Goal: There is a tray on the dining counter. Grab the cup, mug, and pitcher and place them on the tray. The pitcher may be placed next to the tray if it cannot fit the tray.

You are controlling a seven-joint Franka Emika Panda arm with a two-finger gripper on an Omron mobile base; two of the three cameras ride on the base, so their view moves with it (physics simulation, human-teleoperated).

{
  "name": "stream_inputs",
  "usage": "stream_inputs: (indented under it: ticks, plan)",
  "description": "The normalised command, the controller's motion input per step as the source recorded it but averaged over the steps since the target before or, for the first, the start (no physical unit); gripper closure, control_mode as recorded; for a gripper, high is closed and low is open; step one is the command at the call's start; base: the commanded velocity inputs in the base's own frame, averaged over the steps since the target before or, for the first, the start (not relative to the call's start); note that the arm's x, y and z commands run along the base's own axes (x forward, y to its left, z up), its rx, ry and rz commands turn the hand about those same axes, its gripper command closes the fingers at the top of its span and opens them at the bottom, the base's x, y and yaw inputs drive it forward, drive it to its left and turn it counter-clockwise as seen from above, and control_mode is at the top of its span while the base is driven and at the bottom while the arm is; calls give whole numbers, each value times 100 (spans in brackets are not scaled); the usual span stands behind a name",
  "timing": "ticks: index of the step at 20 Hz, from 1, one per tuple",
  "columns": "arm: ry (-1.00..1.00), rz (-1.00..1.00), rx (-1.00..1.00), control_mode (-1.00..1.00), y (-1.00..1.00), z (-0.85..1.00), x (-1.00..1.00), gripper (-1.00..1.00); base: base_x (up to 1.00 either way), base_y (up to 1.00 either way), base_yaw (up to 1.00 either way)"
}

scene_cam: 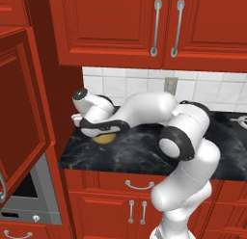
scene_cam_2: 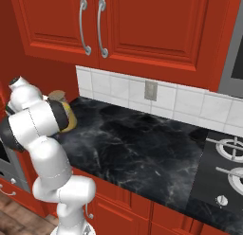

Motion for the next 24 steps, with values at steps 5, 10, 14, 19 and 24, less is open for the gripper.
stream_inputs:
  ticks: [5, 10, 14, 19, 24]
  plan:
    - [-5, 0, 0, -100, 0, 95, -47, 100, 0, 0, 0]
    - [0, 0, 0, -100, 0, 100, -54, 100, 0, 0, 0]
    - [13, 0, 0, -100, 0, 86, -72, 100, 0, 0, 0]
    - [12, 0, -2, -100, 0, 42, -82, 100, 0, 0, 0]
    - [7, 0, -2, -100, 0, 7, -75, 100, 0, 0, 0]
